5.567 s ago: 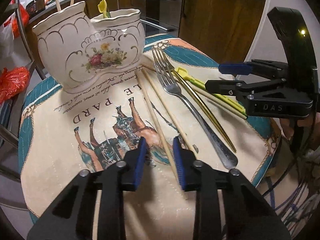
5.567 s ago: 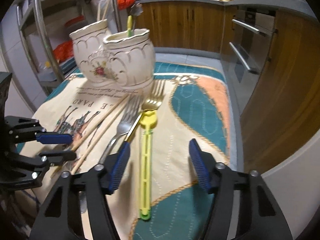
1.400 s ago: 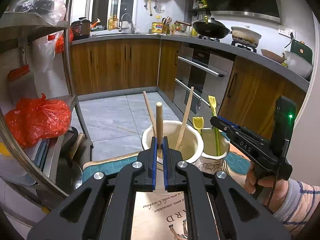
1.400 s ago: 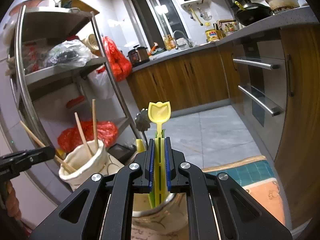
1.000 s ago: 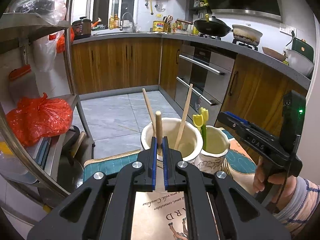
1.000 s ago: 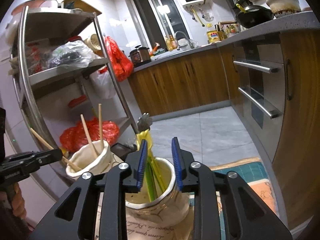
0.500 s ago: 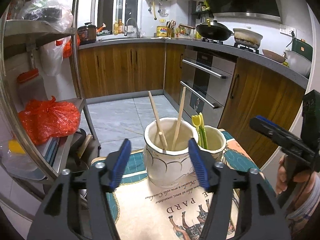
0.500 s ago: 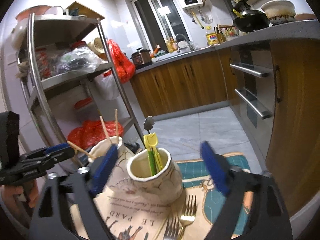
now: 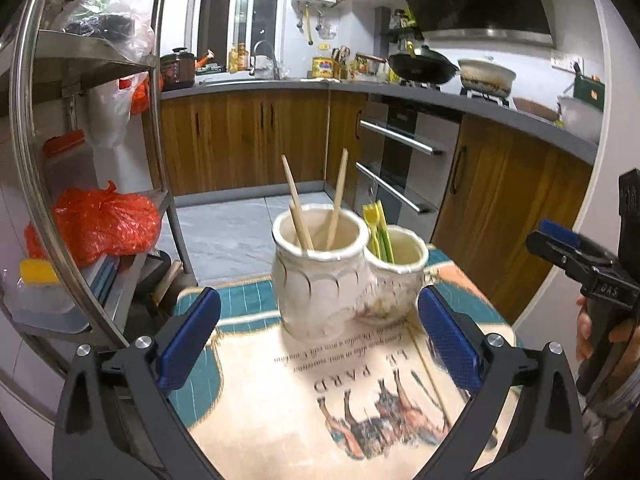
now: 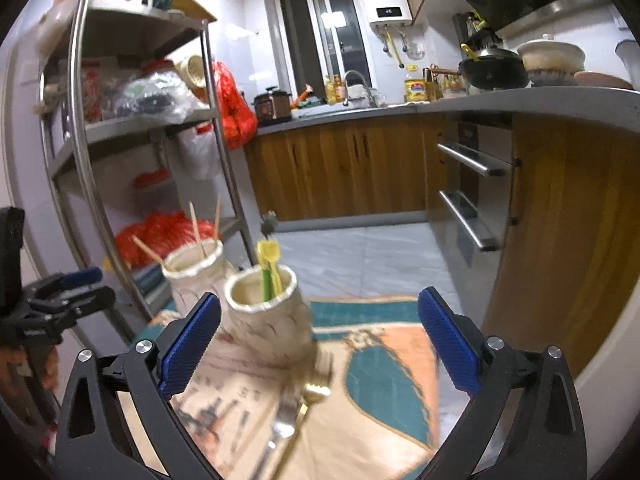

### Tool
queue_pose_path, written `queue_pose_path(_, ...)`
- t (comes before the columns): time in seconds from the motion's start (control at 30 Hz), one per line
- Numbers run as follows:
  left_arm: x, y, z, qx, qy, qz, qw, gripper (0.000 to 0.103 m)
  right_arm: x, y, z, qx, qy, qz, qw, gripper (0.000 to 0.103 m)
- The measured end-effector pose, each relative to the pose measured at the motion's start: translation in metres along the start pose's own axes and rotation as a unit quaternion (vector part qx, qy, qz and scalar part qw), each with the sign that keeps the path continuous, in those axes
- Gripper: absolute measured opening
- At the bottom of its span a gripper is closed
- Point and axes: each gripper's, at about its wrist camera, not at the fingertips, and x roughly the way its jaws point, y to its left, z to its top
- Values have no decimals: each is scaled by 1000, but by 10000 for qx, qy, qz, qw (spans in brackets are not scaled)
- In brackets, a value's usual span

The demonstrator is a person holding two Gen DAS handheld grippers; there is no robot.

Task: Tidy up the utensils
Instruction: 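Grasp the gold fork with the right tool while the left tool grasps a wooden chopstick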

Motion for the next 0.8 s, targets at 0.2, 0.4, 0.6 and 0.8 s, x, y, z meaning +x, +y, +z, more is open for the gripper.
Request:
queue_pose_path(0.2, 2, -9, -27, 191, 183, -15, 9996, 97, 2, -7, -33, -131, 554, -256, 9981, 98)
queue_pose_path(0.4, 14, -14, -61, 127, 505, -172, 9985, 97, 21, -4, -68, -204, 1258, -395, 9911, 98)
queue_pose_path(0.6, 28, -24, -89, 264, 819, -154, 9962, 97, 37, 7, -82, -297, 1687, -467, 9841, 98)
queue_pose_path(0.8, 31, -31, -93, 397, 823, -229, 9956, 97, 50, 21, -93, -425, 2029, -425, 9773, 95)
